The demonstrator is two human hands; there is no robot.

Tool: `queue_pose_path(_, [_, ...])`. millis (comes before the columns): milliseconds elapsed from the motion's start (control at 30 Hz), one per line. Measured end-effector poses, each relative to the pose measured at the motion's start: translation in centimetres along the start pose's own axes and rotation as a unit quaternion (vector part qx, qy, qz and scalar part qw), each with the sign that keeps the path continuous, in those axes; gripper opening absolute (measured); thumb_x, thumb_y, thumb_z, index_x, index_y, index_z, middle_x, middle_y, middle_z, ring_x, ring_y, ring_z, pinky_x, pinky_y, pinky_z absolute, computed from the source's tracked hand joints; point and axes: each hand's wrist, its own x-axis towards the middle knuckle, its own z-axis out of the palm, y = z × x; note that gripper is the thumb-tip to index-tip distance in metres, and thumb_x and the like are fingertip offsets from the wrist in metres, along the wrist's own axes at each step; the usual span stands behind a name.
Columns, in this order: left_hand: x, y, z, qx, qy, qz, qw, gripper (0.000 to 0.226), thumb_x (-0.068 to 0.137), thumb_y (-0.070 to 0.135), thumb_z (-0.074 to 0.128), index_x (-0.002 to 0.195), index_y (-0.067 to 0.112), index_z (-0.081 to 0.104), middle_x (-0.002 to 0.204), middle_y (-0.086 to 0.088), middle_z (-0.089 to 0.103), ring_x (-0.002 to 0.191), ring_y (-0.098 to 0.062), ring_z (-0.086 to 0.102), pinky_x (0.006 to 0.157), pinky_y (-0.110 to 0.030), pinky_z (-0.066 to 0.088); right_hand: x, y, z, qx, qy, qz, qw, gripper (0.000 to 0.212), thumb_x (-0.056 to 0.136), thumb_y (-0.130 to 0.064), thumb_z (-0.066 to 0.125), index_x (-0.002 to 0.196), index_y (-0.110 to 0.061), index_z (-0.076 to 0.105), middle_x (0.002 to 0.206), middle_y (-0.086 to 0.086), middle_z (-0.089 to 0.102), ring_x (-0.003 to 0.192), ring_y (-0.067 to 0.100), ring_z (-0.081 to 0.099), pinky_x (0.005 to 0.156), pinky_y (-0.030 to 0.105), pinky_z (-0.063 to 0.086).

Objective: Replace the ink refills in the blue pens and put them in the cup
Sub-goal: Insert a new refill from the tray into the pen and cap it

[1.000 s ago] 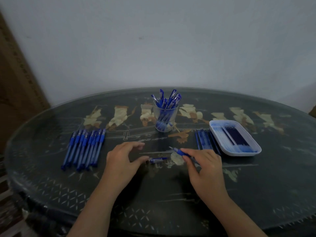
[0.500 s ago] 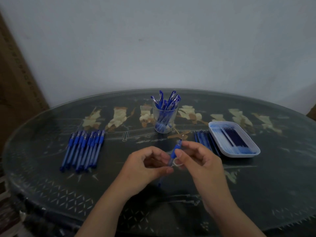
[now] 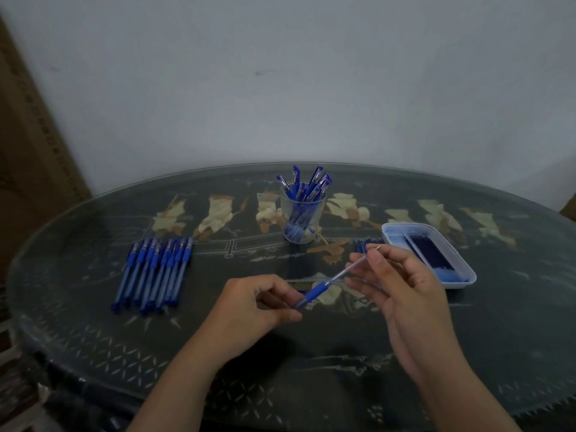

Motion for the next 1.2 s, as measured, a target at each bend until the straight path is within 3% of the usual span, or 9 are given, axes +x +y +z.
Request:
queue_pose_path(100, [0.0,0.0,0.1,0.004,0.004,0.001,1.0,0.026,0.068,0.008,0.086,0.076,0.031,0.076,0.081,0.009,0.074,0.078,-0.005,0.069,0.077,-0.028,0.056,-0.1,0.0,0.2,-0.001,-0.023,-0.001,1.0,0.036,0.07,-0.013,0.07,0.105,-0.005,0.063,0.092,0.013,0.074,0.093,0.028,0.073,0.081,0.039,0.061])
queue_pose_path(233, [0.0,0.1,0.1,0.005,0.004,0.002,1.0,0.027,0.068,0.007,0.085,0.076,0.031,0.075,0.082,0.011,0.074,0.078,-0.004,0.069,0.08,-0.028,0.055,-0.2,0.5,0.7,0.014,-0.014,-0.017,1.0,0.028,0.077,0.001,0.068,0.103,-0.005,0.061,0.089,0.013,0.073,0.09,0.03,0.073,0.083,0.041,0.06])
queue_pose_path(400, [0.0,0.0,0.0,0.014,-0.002,0.002,1.0,0.026,0.07,0.007,0.084,0.078,0.029,0.075,0.083,0.011,0.074,0.079,-0.003,0.069,0.079,-0.026,0.055,0.1,-0.1,0.4,0.089,0.032,-0.017,0.995,0.035,0.071,-0.007,0.068,0.105,-0.003,0.062,0.091,0.011,0.071,0.085,0.024,0.072,0.077,0.041,0.061])
queue_pose_path(533, [0.1,-0.4,-0.1,0.018,-0.003,0.004,1.0,0.025,0.07,0.008,0.084,0.08,0.029,0.075,0.084,0.011,0.074,0.08,-0.004,0.069,0.078,-0.025,0.056,1.5,-1.7,-1.1,0.137,0.096,-0.023,0.986,0.024,0.082,-0.003,0.065,0.106,-0.008,0.065,0.092,0.008,0.072,0.084,0.02,0.072,0.075,0.033,0.06])
queue_pose_path(633, [0.1,-0.8,-0.2,0.002,0.039,0.019,0.999,0.024,0.069,0.007,0.085,0.081,0.026,0.075,0.083,0.009,0.074,0.077,-0.006,0.069,0.074,-0.018,0.054,4.5,-3.9,-2.9,0.156,0.107,-0.034,0.981,0.021,0.087,0.0,0.066,0.103,-0.012,0.066,0.086,0.006,0.07,0.077,0.017,0.07,0.072,0.031,0.059])
queue_pose_path(767, [0.5,-1.9,-0.2,-0.041,0.125,0.026,0.991,0.025,0.068,0.003,0.083,0.083,0.021,0.074,0.083,0.009,0.075,0.076,-0.006,0.07,0.072,-0.015,0.053,9.6,-3.6,-2.9,-0.094,0.088,0.02,0.992,0.02,0.087,-0.001,0.069,0.105,-0.009,0.067,0.088,0.006,0.071,0.073,0.018,0.069,0.062,0.029,0.057])
queue_pose_path(900, [1.1,-2.9,-0.2,-0.075,0.188,0.035,0.979,0.028,0.067,0.005,0.084,0.082,0.027,0.074,0.084,0.007,0.075,0.079,-0.009,0.071,0.075,-0.023,0.057,12.2,0.1,-1.6,-0.285,0.019,0.105,0.953,0.024,0.089,0.006,0.063,0.112,-0.003,0.066,0.094,0.012,0.068,0.078,0.021,0.065,0.055,0.03,0.059])
queue_pose_path(1033, [1.4,-3.2,-0.1,-0.081,0.192,0.041,0.977,0.035,0.068,0.006,0.083,0.081,0.037,0.073,0.084,0.007,0.075,0.079,-0.009,0.071,0.076,-0.019,0.056,13.7,1.9,-1.7,-0.365,0.01,0.114,0.924,0.029,0.088,0.008,0.061,0.112,-0.006,0.066,0.105,0.016,0.068,0.088,0.025,0.066,0.06,0.033,0.06])
queue_pose_path(1200, [1.4,-3.4,-0.3,-0.086,0.193,0.045,0.976,0.037,0.067,0.006,0.083,0.082,0.039,0.072,0.085,0.006,0.075,0.079,-0.01,0.071,0.079,-0.031,0.056,14.9,2.8,-1.6,-0.419,-0.004,0.111,0.901,0.037,0.087,0.006,0.064,0.12,-0.012,0.066,0.103,0.017,0.07,0.078,0.025,0.068,0.069,0.04,0.062])
